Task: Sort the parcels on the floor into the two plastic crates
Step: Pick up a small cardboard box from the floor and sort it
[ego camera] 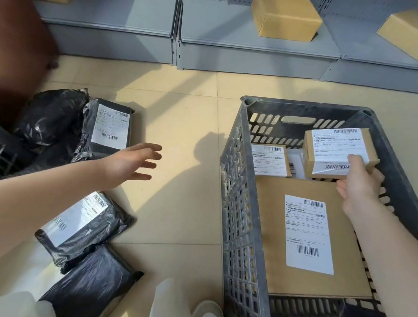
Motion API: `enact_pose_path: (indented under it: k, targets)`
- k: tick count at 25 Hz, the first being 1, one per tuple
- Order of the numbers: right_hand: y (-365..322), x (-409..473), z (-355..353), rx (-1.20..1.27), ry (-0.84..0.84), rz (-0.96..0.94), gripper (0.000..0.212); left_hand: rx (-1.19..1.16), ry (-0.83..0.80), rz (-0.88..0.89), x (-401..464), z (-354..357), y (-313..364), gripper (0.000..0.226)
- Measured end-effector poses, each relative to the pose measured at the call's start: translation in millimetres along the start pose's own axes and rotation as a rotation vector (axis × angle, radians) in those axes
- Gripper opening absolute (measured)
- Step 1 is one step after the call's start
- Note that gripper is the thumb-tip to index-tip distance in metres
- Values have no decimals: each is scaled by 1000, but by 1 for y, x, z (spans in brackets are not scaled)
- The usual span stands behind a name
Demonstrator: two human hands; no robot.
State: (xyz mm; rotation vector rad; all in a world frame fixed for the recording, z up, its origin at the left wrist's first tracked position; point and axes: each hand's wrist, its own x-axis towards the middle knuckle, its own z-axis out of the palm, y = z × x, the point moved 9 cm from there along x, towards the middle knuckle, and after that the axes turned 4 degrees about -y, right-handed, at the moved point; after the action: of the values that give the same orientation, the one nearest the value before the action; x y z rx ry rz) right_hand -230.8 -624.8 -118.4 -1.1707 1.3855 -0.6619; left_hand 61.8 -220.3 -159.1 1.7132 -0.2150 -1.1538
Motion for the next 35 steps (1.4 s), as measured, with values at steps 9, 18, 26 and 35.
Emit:
enact_pose_path:
  k: [9, 18, 26, 35]
  targets:
    - [8, 18, 17, -482, -42, -59, 69, 47, 19, -16, 4, -5, -8, 45]
    - [31, 37, 11, -515, -155, 184, 57, 64, 62, -47, 11, -20, -20, 32]
    - [38, 46, 11, -644, -205, 112, 44, 77, 56, -66, 12, -21, -28, 30]
    - [36, 38, 8, -783, -147, 79, 61, 123, 23, -66, 8, -18, -27, 46]
